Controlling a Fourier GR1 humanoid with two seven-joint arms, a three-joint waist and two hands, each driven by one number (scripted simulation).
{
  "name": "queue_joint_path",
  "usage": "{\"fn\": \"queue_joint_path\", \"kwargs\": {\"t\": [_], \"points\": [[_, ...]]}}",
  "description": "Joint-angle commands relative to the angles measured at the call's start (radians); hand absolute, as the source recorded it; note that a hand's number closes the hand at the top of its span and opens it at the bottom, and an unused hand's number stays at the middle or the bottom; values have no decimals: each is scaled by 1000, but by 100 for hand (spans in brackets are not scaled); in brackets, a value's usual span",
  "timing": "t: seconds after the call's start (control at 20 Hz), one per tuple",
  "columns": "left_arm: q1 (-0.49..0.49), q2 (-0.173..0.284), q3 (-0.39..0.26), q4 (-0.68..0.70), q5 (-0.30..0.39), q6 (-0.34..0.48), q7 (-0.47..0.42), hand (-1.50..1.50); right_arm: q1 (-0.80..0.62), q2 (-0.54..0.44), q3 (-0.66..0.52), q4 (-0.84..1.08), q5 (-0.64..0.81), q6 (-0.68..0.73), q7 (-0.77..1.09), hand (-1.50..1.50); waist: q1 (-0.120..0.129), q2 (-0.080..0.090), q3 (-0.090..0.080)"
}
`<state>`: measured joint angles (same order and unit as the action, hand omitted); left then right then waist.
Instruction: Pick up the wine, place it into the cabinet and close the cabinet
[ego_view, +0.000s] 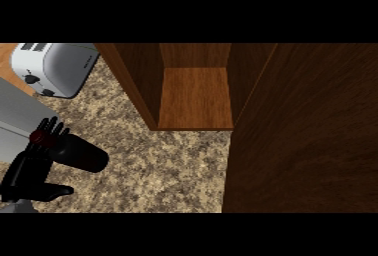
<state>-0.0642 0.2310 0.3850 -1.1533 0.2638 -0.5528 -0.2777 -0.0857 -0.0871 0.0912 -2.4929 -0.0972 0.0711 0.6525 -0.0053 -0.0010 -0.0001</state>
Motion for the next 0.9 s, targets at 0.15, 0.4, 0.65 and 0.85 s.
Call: {"fn": "queue_joint_path", "kwargs": {"t": [0.15,0.4,0.65,0.85], "points": [[1,-26,-32,76,-65,23,-107,-150,-27,-20,-33,-138,-95,-13,110,-150,1,0,0],[-121,-6,-36,283,-129,53,-204,-150,31,-13,-48,-131,-110,14,52,-150,-9,2,-1],[-145,55,-28,413,-110,-48,-259,-150,-3,-1,-16,-71,-65,14,32,-150,-3,2,-1],[-184,-5,-49,429,-130,27,-277,-150,34,7,32,-172,-30,-6,97,-150,-7,0,-1]]}}
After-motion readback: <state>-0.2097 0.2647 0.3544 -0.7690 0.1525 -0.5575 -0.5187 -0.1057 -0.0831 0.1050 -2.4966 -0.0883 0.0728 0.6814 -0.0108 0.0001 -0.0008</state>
